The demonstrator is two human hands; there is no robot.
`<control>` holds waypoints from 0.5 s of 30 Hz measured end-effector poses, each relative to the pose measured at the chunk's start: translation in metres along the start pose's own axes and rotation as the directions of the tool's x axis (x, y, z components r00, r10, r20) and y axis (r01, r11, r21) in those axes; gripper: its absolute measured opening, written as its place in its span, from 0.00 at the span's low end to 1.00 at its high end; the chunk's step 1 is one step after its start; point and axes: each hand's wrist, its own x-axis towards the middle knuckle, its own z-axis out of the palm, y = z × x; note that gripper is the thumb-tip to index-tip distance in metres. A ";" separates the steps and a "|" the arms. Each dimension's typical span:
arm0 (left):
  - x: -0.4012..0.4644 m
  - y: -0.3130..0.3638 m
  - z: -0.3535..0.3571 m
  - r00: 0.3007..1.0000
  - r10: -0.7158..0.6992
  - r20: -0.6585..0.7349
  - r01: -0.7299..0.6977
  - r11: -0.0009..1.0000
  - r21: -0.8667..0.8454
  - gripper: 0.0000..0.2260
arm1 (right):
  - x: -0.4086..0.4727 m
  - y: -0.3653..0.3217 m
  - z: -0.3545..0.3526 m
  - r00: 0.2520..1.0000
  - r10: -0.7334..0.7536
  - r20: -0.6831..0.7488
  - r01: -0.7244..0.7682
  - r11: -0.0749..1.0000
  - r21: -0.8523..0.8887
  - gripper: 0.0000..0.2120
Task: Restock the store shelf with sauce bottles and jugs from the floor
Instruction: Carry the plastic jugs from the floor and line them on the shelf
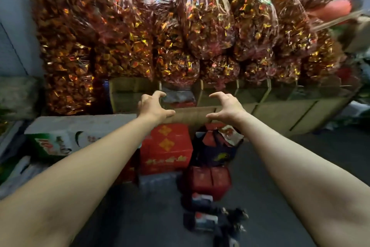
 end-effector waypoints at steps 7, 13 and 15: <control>-0.010 0.051 0.115 0.993 -0.053 0.109 0.053 0.999 0.001 0.29 | 0.004 0.134 0.011 0.995 0.069 0.068 -0.071 0.997 0.034 0.38; -0.015 0.040 0.199 0.957 -0.138 0.256 0.124 0.990 0.069 0.31 | -0.006 0.211 0.063 0.964 0.173 0.202 -0.193 0.978 0.084 0.40; -0.011 0.027 0.230 0.939 -0.153 0.307 0.130 0.987 0.096 0.31 | -0.009 0.233 0.088 0.945 0.214 0.247 -0.242 0.966 0.090 0.40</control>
